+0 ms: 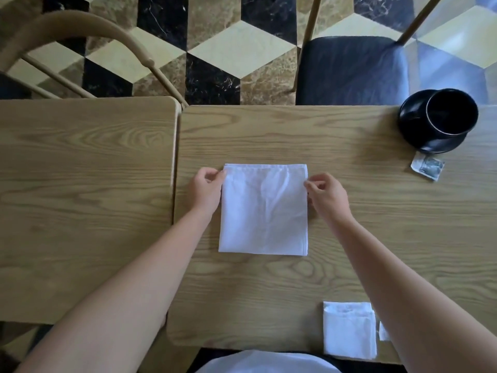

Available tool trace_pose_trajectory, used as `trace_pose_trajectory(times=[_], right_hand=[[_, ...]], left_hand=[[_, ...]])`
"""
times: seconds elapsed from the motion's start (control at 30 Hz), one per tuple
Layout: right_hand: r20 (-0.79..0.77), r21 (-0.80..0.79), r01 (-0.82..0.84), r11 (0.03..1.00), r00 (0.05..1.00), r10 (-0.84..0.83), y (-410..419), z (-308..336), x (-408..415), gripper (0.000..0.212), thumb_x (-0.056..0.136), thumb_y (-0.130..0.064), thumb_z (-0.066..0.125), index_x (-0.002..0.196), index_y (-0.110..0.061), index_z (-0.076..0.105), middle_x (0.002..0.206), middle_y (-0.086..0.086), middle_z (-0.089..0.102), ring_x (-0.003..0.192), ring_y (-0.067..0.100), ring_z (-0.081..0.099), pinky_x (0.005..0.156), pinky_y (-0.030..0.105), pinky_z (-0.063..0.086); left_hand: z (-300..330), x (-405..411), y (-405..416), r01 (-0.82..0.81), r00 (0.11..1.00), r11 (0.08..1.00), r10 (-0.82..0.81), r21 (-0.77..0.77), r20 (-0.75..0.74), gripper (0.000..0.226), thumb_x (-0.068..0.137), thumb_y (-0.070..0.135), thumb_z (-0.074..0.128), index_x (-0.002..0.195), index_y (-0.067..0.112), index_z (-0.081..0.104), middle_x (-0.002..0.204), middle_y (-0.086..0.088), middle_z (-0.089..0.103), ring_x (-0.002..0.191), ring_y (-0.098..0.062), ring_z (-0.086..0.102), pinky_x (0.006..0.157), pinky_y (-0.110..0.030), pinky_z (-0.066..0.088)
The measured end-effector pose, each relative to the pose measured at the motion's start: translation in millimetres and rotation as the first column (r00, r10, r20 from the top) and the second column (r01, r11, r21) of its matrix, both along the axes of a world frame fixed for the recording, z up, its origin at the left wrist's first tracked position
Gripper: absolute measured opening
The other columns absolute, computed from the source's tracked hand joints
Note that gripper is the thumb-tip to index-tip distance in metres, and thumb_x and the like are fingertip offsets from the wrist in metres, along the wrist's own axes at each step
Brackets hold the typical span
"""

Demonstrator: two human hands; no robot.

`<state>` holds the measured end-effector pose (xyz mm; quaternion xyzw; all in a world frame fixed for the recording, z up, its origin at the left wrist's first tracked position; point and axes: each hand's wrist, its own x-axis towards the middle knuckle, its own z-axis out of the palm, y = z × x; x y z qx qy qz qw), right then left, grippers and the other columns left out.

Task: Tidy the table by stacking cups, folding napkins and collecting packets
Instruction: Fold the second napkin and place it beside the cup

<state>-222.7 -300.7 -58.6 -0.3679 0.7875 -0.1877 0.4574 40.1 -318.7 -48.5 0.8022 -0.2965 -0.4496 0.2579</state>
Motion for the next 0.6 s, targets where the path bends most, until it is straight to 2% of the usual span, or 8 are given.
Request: trace_pose_trajectory(times=[0.07, 0.13, 0.23, 0.27, 0.33, 0.4, 0.47, 0.6], right_hand=[[-0.134, -0.106, 0.017, 0.994, 0.990, -0.031, 11, 7, 6, 0.028, 0.090, -0.029, 0.063, 0.116, -0.017, 0.060, 0.100, -0.005, 0.061, 0.078, 0.006, 0.055, 0.069, 0.023, 0.037], [-0.181, -0.182, -0.043, 0.982, 0.983, 0.009, 30, 16, 19, 0.024, 0.090, -0.024, 0.061, 0.114, -0.018, 0.059, 0.103, -0.003, 0.057, 0.074, 0.002, 0.052, 0.071, 0.024, 0.036], [-0.091, -0.171, -0.286, 0.943, 0.957, 0.274, 70, 24, 45, 0.016, 0.089, -0.016, 0.062, 0.104, -0.019, 0.065, 0.095, -0.005, 0.062, 0.073, 0.000, 0.058, 0.069, 0.020, 0.040], [-0.066, -0.152, -0.360, 0.920, 0.933, 0.354, 83, 24, 53, 0.015, 0.089, -0.014, 0.062, 0.103, -0.019, 0.065, 0.096, -0.005, 0.062, 0.074, 0.004, 0.059, 0.069, 0.018, 0.041], [-0.029, -0.093, -0.456, 0.885, 0.890, 0.455, 104, 22, 66, 0.014, 0.091, -0.016, 0.061, 0.104, -0.020, 0.064, 0.101, -0.006, 0.060, 0.081, 0.009, 0.061, 0.074, 0.024, 0.046], [0.009, -0.019, -0.506, 0.862, 0.863, 0.506, 117, 17, 77, 0.015, 0.092, -0.020, 0.059, 0.106, -0.021, 0.062, 0.106, -0.006, 0.059, 0.089, 0.013, 0.062, 0.078, 0.032, 0.050], [0.019, 0.022, -0.532, 0.847, 0.847, 0.531, 123, 13, 83, 0.017, 0.092, -0.022, 0.056, 0.107, -0.018, 0.062, 0.108, -0.001, 0.061, 0.094, 0.019, 0.063, 0.081, 0.035, 0.050], [-0.098, 0.135, -0.562, 0.816, 0.812, 0.575, 125, 7, 81, 0.008, 0.088, -0.021, 0.051, 0.093, -0.023, 0.057, 0.098, -0.004, 0.055, 0.087, 0.023, 0.060, 0.069, 0.035, 0.047]], left_hand=[[5, -2, 7, 0.034, 0.988, 0.999, -0.030, -0.023, 0.154, 0.022, 0.087, 0.042, 0.062, 0.091, 0.021, 0.057, 0.085, -0.001, 0.067, 0.071, -0.024, 0.064, 0.068, -0.040, 0.053], [10, -8, 23, 0.131, 0.956, 0.988, -0.106, -0.075, 0.272, 0.017, 0.088, 0.038, 0.056, 0.083, 0.022, 0.052, 0.070, 0.005, 0.061, 0.059, -0.016, 0.055, 0.059, -0.035, 0.046], [11, -26, 60, 0.435, 0.886, 0.899, -0.417, -0.055, 0.201, 0.020, 0.093, 0.029, 0.055, 0.077, 0.018, 0.055, 0.059, -0.003, 0.057, 0.048, -0.011, 0.044, 0.053, -0.035, 0.040], [11, -31, 74, 0.554, 0.824, 0.832, -0.543, -0.031, 0.165, 0.018, 0.094, 0.027, 0.055, 0.079, 0.017, 0.058, 0.059, -0.005, 0.059, 0.050, -0.013, 0.046, 0.055, -0.036, 0.042], [8, -37, 98, 0.716, 0.693, 0.698, -0.712, 0.007, 0.112, 0.014, 0.094, 0.028, 0.055, 0.084, 0.020, 0.061, 0.058, 0.002, 0.060, 0.058, -0.017, 0.056, 0.060, -0.036, 0.046], [4, -38, 115, 0.763, 0.638, 0.645, -0.762, 0.038, 0.110, 0.010, 0.094, 0.027, 0.053, 0.088, 0.024, 0.060, 0.059, 0.009, 0.059, 0.066, -0.020, 0.060, 0.063, -0.035, 0.048], [-1, -34, 124, 0.772, 0.620, 0.631, -0.774, 0.072, 0.129, 0.009, 0.094, 0.024, 0.051, 0.089, 0.024, 0.058, 0.066, 0.008, 0.063, 0.074, -0.023, 0.062, 0.066, -0.035, 0.050], [0, -29, 122, 0.762, 0.614, 0.620, -0.784, 0.187, 0.094, 0.010, 0.093, 0.022, 0.049, 0.087, 0.018, 0.057, 0.078, -0.002, 0.068, 0.080, -0.030, 0.064, 0.071, -0.038, 0.052]])
